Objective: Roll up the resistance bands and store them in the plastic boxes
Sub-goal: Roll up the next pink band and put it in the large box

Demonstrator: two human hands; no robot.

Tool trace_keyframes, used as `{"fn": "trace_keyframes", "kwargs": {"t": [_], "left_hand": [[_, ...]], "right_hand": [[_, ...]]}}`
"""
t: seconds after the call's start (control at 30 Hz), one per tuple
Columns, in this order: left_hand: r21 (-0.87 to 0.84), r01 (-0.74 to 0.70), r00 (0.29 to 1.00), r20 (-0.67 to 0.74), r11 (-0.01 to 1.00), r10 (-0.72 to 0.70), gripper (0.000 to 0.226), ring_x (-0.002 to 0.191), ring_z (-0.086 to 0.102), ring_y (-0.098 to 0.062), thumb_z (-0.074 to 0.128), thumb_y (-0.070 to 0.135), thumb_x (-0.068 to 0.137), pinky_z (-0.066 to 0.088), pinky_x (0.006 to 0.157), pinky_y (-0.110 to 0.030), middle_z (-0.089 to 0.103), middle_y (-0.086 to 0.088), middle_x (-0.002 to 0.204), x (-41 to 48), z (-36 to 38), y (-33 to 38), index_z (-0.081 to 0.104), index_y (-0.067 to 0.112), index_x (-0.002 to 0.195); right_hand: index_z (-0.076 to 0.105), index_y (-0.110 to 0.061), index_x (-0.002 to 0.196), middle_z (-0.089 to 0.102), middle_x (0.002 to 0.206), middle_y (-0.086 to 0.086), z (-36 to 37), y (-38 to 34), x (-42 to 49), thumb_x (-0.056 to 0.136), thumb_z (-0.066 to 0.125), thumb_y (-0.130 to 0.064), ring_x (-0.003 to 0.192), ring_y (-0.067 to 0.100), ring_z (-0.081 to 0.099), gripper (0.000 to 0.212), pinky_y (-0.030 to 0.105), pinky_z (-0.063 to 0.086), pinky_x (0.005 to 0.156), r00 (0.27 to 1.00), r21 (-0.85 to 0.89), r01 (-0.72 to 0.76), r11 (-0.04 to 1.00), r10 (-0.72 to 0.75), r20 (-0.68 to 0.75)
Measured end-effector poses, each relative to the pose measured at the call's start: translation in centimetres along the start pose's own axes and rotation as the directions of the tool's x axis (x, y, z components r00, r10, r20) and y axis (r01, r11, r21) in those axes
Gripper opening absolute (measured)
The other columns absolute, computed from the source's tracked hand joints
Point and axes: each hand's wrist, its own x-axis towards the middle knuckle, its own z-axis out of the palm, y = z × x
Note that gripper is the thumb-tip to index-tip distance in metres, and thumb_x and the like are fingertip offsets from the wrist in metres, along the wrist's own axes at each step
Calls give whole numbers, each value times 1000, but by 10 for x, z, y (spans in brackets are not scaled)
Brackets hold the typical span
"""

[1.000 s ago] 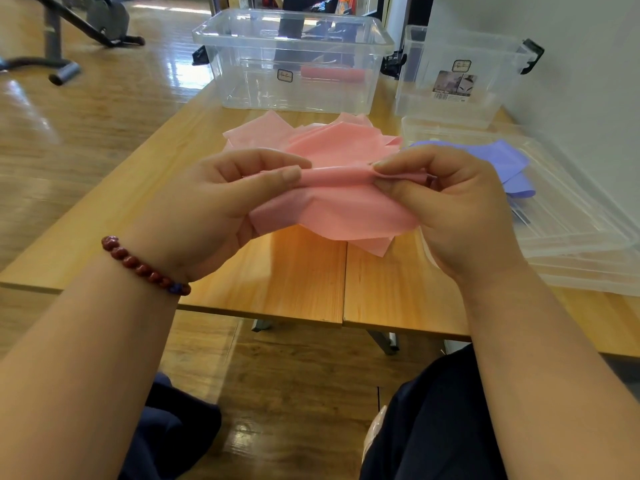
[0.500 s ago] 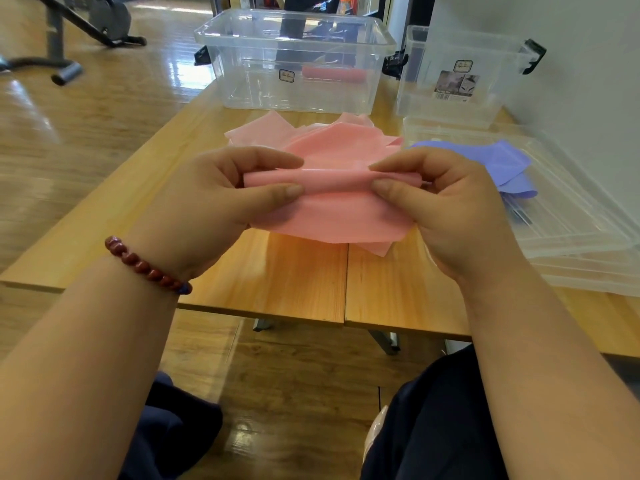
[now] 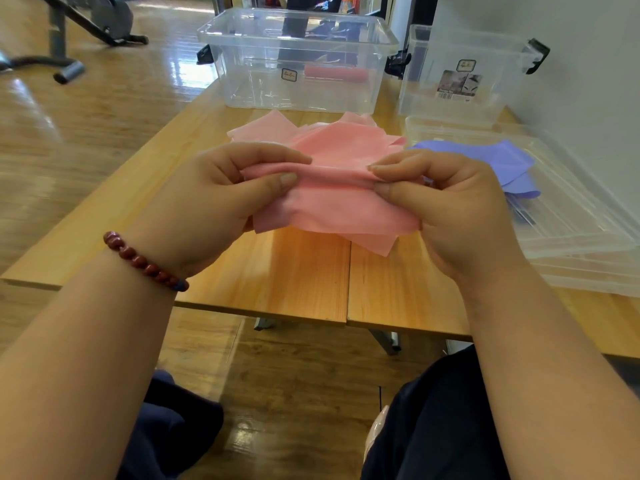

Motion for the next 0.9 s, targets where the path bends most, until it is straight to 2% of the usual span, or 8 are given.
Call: {"fn": "trace_keyframes", "kwargs": {"t": [0.17, 0.27, 0.33, 0.4, 0.5, 0.6, 0.73, 0.9], "left_hand": [[-189, 100, 993, 78, 977, -86, 26, 93, 69, -17, 60, 13, 78, 58, 74, -25, 73, -5, 99, -2, 1, 2, 74, 17, 100], [-226, 129, 990, 83, 965, -113, 25, 94, 69, -20, 59, 4, 84, 59, 77, -27, 73, -10, 103, -2, 0, 3, 70, 9, 106], [-231, 133, 990, 86, 964, -116, 25, 99, 69, -21, 67, 9, 82, 59, 81, -29, 72, -11, 108, -3, -1, 3, 70, 7, 107], [-222, 124, 991, 73, 967, -111, 22, 100, 69, -20, 72, 17, 82, 59, 79, -29, 72, -9, 110, -2, 0, 2, 74, 10, 103], [-199, 102, 995, 29, 975, -99, 19, 90, 70, -13, 67, 20, 74, 56, 69, -20, 74, -2, 96, -1, 2, 2, 77, 19, 90], [-173, 87, 996, 22, 981, -85, 23, 90, 70, -13, 67, 19, 70, 56, 67, -18, 73, 1, 97, -1, 2, 2, 77, 21, 92], [-95, 92, 996, 28, 991, -89, 35, 102, 69, -18, 69, 26, 69, 57, 75, -22, 71, -2, 107, 0, -1, 0, 73, 22, 103], [-88, 66, 998, 16, 994, -65, 18, 107, 66, -23, 78, 25, 75, 58, 85, -32, 71, -7, 110, 1, -2, 0, 78, 28, 93]], "right_hand": [[75, -31, 81, 73, 92, -14, -1, 0, 0, 84, 69, 0, 101, 6, 64, 32, 22, 51, 84, 999, -14, -38, 999, 38, 21], [76, -34, 82, 73, 94, -13, -1, 0, -1, 83, 73, -9, 103, 7, 64, 26, 24, 51, 84, 999, 0, -28, 1000, 28, 29], [78, -34, 80, 74, 94, -11, 0, -1, -1, 81, 75, -18, 102, 9, 64, 16, 24, 51, 85, 1000, 14, -21, 1000, 21, 21], [77, -34, 80, 74, 93, -10, 0, 0, -1, 82, 75, -18, 101, 9, 65, 16, 25, 51, 86, 1000, -6, -23, 1000, 23, -3], [75, -36, 84, 73, 99, -9, 0, 1, 0, 82, 76, -17, 103, 11, 64, 19, 27, 53, 85, 999, -44, -38, 998, 37, -10], [72, -38, 95, 71, 105, -9, -1, 1, -1, 85, 74, -19, 104, 8, 63, 21, 24, 54, 82, 998, -98, -62, 993, 65, 26], [71, -37, 95, 69, 101, -12, -2, 0, -1, 89, 71, -21, 103, 10, 61, 18, 26, 52, 83, 1000, -195, -12, 981, 17, 26], [71, -45, 87, 68, 93, -22, 0, 2, -1, 87, 72, -17, 100, 5, 62, 27, 23, 52, 83, 999, -184, 37, 982, -38, -1]]}}
